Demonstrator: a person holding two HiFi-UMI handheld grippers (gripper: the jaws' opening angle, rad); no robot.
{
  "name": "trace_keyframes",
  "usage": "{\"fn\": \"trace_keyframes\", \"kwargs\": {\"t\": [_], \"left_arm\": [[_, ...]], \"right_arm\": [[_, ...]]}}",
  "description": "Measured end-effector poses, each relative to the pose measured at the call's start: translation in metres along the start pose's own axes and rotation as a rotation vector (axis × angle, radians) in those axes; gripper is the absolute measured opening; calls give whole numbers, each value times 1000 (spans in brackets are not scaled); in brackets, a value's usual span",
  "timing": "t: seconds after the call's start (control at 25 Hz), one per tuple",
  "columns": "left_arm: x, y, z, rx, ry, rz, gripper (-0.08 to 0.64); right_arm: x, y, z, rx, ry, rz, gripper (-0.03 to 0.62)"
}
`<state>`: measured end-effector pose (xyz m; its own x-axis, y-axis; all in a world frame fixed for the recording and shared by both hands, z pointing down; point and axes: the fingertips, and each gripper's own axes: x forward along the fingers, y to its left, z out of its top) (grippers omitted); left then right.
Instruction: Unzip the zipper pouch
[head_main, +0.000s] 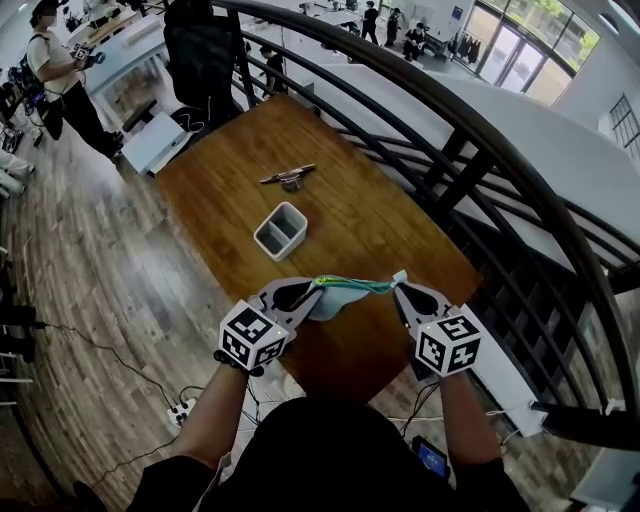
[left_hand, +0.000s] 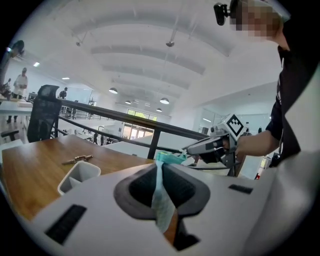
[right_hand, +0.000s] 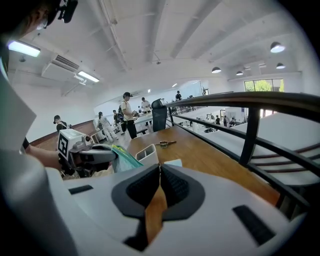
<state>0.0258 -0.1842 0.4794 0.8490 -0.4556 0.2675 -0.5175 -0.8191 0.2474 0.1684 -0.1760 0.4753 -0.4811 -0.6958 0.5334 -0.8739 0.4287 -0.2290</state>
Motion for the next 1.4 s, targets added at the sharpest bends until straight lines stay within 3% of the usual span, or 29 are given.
{"fn": "trace_keyframes", "kwargs": {"t": [0.12,0.2,0.28,0.32,0.68,1.0,1.4], "left_arm": [[4,6,-6,-17,30,6,39],[6,7,-15,-22,58,5,101],[5,6,-22,-36,73,4,208],[3,4,-23,-44,70,6,214],[-30,21,-30,-70,49,92,214],[-75,43,-33,-150,-38,181,213],[-102,42,-14,-126,-112,183,213]], "right_arm": [[5,-1,0,3,7,2,6],[9,-3,-2,-2,14,-3,10],[12,-2,-7,-3,26,6,64],[12,0,-10,-3,34,16,97],[9,9,-11,-15,33,34,120],[-2,14,-15,-10,12,16,108],[-25,36,-5,-30,-89,-22,82]]}}
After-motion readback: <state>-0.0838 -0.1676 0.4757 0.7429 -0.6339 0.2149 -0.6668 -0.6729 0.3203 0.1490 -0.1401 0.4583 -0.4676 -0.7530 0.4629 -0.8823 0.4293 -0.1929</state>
